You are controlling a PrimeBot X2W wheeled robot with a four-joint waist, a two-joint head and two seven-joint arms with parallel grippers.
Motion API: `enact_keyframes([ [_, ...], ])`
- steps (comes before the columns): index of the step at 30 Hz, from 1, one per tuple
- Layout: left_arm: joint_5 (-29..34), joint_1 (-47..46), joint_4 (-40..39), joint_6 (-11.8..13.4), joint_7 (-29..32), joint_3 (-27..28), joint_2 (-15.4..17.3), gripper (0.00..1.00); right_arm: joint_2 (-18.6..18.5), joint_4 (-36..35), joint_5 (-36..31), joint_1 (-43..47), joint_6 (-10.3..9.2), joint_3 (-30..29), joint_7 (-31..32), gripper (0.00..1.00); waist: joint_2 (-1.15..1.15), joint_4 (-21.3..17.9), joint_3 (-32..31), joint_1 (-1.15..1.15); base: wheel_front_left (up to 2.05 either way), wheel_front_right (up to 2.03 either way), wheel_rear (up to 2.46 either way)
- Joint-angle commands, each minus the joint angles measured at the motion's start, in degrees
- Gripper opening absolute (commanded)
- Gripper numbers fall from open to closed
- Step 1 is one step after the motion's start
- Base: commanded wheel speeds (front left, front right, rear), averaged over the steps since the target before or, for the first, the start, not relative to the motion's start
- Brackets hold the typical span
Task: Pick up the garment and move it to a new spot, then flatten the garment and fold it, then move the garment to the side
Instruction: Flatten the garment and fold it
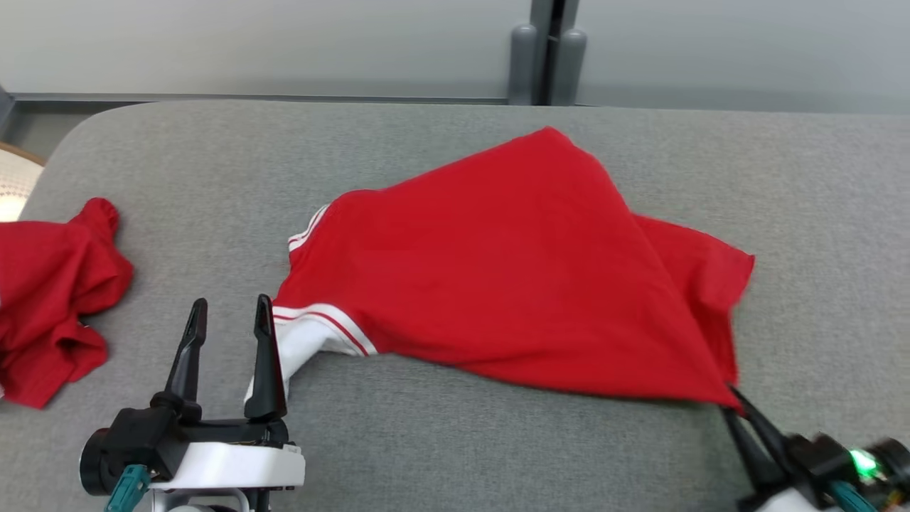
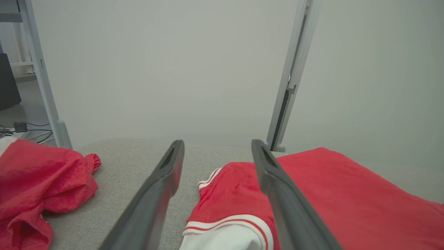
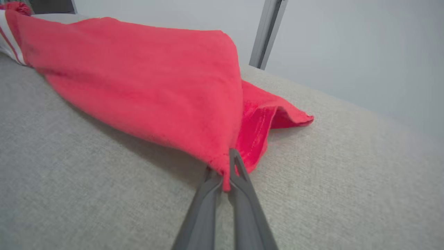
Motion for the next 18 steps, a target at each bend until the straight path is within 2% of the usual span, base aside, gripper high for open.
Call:
enact_keyframes([
  [1,0.42,-0.34,-0.17,-0.14,-0.09,0.57,0.22,1.00,-1.28,-6.42,-2.59,6.08,-0.14,-4.68,-0.02,0.00,0.00,-1.82,0.60,0.00,0.00,0.00,0.00],
  [6,0.77,-0.83,-0.02,-0.76,-0.09,1.46,0.21,1.00,-3.06,-15.43,-4.57,16.33,-0.14,-13.23,-0.02,0.00,0.00,-4.32,1.25,0.00,0.00,0.00,0.00],
  [9,1.39,-1.10,0.21,-1.47,-0.09,1.61,0.19,1.00,-5.14,-18.20,-2.33,22.30,-0.14,-17.51,-0.02,0.00,0.00,-5.91,1.24,0.00,0.00,0.00,0.00],
  [13,2.20,-1.53,0.42,-2.11,-0.09,1.89,0.23,1.00,-8.89,-16.95,2.17,29.17,-0.14,-18.68,-0.02,0.00,0.00,-7.64,1.06,0.00,0.00,0.00,0.00],
  [16,2.94,-2.14,0.56,-2.91,-0.10,2.32,0.23,1.00,-10.44,-17.09,6.57,28.89,-0.14,-20.37,-0.02,0.00,0.00,-8.68,1.42,0.00,0.00,0.00,0.00],
  [17,3.06,-2.42,0.66,-3.27,-0.09,2.41,0.23,1.00,-10.44,-17.73,7.30,28.26,-0.14,-21.18,-0.02,0.05,0.00,-8.90,1.56,0.00,0.00,0.00,0.00],
  [18,3.09,-2.92,0.81,-3.74,-0.09,2.48,0.24,1.00,-10.19,-18.33,7.97,27.86,-0.14,-21.89,-0.02,1.00,0.00,-9.12,1.69,0.00,0.00,0.00,0.00],
])
